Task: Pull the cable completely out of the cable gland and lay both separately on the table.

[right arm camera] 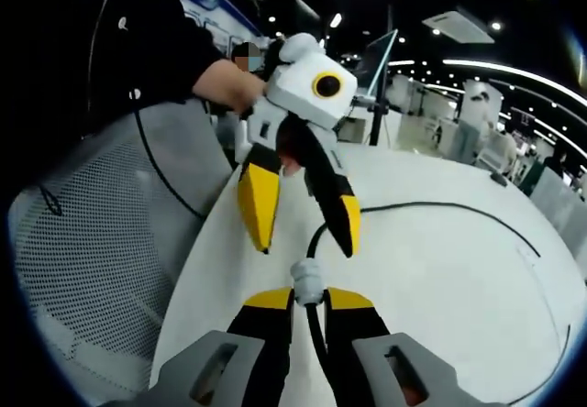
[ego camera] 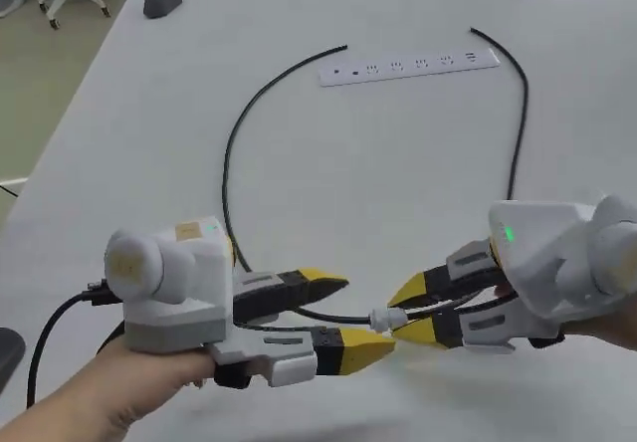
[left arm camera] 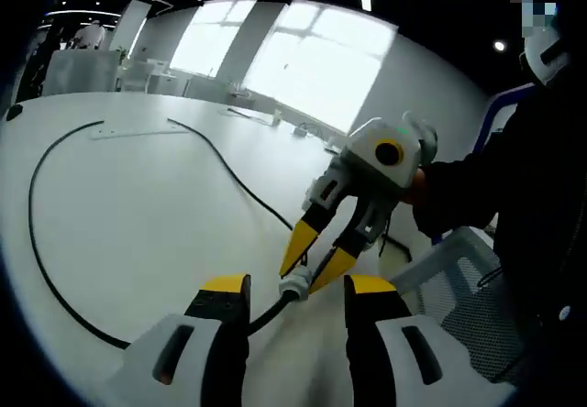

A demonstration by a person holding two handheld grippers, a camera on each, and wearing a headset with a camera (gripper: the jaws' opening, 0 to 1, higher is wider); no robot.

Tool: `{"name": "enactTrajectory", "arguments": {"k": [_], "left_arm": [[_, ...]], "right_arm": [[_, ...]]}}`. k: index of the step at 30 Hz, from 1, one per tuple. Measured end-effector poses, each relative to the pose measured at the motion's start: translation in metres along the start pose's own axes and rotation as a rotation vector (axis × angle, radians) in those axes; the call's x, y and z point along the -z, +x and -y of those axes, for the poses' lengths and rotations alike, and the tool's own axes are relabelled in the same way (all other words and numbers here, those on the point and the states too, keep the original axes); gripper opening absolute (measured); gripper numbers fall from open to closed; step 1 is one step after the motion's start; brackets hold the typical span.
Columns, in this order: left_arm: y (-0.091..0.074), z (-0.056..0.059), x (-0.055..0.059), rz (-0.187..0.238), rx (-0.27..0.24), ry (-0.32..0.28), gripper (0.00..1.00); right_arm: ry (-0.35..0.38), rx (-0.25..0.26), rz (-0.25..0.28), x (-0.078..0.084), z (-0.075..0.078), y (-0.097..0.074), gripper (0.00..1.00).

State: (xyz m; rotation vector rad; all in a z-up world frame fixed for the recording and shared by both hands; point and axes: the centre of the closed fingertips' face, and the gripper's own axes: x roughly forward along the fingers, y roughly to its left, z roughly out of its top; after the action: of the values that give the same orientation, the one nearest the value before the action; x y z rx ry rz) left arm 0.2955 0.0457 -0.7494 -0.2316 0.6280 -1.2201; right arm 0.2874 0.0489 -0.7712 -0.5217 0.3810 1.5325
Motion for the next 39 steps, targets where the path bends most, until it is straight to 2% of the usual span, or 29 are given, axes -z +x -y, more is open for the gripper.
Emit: {"name": "enactTrajectory", "arguments": {"k": [1,2,4,6,7,12,15,21,27,31,34,39], "left_arm": [[0.0,0.004,0.001,-0.003,0.023,-0.031,0.26],[0.0,0.004,0.003,-0.008,0.028,-0.03,0.25],[0.001,0.005,0.007,-0.02,0.027,0.009,0.3],[0.001,0.006,0.009,-0.024,0.03,0.007,0.36],[0.001,0.006,0.01,-0.023,0.034,0.009,0.36],[-0.001,0.007,0.008,-0.012,0.055,-0.021,0.25],[0.0,0.012,0.006,-0.001,0.083,-0.033,0.24],[0.001,0.02,0.013,-0.034,0.118,0.011,0.17],[0.002,0.023,0.014,-0.036,0.121,0.011,0.16],[0.001,0.024,0.006,0.009,0.13,-0.033,0.16],[0.002,0.025,0.006,0.009,0.131,-0.025,0.16],[0.002,0.029,0.01,-0.017,0.136,0.017,0.16]], "right_arm": [[-0.014,-0.001,0.001,-0.002,-0.002,-0.001,0.07],[-0.029,-0.002,0.001,-0.005,-0.005,-0.003,0.07],[-0.047,0.001,0.0,-0.008,-0.007,-0.004,0.07],[-0.054,-0.001,0.002,-0.011,-0.01,-0.006,0.07],[-0.056,0.0,0.005,-0.013,-0.01,-0.007,0.07],[-0.062,0.001,0.017,-0.017,-0.015,-0.009,0.07],[-0.065,0.005,0.024,-0.018,-0.016,-0.011,0.07],[-0.062,0.002,0.031,-0.019,-0.02,-0.014,0.07],[-0.066,0.001,0.029,-0.018,-0.022,-0.016,0.07],[-0.068,0.004,0.033,-0.019,-0.022,-0.017,0.07],[-0.069,0.003,0.034,-0.02,-0.022,-0.018,0.07],[-0.062,-0.011,0.032,-0.019,-0.025,-0.017,0.07]]}}
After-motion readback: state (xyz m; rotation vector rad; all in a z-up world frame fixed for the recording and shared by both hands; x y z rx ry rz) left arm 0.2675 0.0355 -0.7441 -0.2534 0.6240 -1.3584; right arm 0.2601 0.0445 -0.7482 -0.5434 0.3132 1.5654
